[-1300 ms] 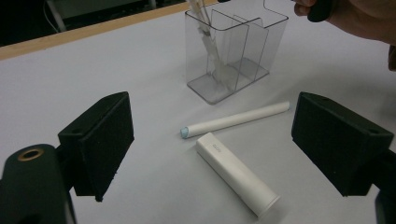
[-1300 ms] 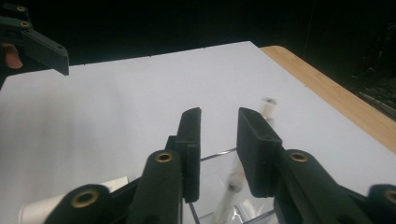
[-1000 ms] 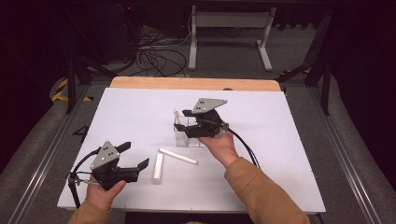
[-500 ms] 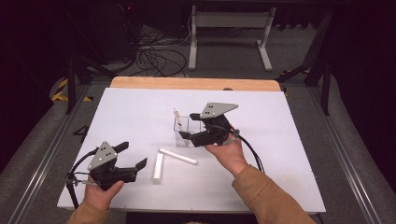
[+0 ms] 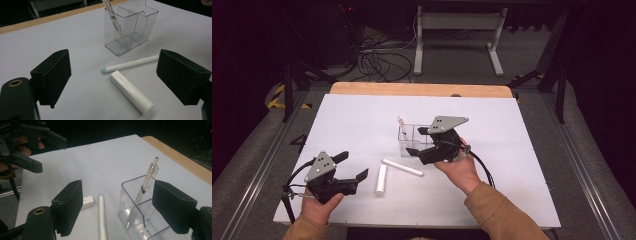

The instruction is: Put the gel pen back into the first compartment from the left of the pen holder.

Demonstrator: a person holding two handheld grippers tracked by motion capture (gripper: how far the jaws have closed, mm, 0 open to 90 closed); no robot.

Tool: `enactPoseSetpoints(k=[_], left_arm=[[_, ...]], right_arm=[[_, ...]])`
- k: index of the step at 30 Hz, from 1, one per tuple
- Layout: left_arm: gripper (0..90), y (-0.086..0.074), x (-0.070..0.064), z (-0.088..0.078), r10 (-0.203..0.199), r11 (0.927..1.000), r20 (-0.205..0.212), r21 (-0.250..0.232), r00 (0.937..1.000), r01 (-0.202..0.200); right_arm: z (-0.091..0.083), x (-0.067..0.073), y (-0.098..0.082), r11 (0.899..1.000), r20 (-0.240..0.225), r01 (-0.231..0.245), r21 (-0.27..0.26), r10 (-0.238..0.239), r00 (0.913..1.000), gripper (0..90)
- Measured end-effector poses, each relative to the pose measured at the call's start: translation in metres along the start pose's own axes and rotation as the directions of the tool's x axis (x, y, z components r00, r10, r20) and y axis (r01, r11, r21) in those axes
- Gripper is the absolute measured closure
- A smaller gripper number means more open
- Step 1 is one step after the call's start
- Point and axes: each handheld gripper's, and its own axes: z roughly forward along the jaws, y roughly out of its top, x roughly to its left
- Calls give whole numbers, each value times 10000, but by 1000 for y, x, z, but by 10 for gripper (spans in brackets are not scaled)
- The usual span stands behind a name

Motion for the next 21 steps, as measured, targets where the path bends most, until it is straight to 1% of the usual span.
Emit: enactPoseSetpoints(k=[7, 11, 15, 21], left_arm=[[133, 0, 0, 0, -64, 10000, 11, -5, 10000, 64], [133, -1, 1, -1, -56, 10000, -15, -6, 10000, 56], [133, -1, 1, -1, -51, 10000, -31, 9, 10000, 51], [132, -1, 1, -1, -44, 10000, -42, 26, 10000, 44]], right_arm=[[1, 6, -3, 9991, 90, 234, 354, -238, 9997, 249], [1, 9, -4, 9978, 129, 248, 620, -257, 9996, 250], [1, 10, -6, 9972, 139, 228, 719, -239, 9996, 249], [3, 11, -7, 9969, -42, 97, 783, -94, 9999, 246]])
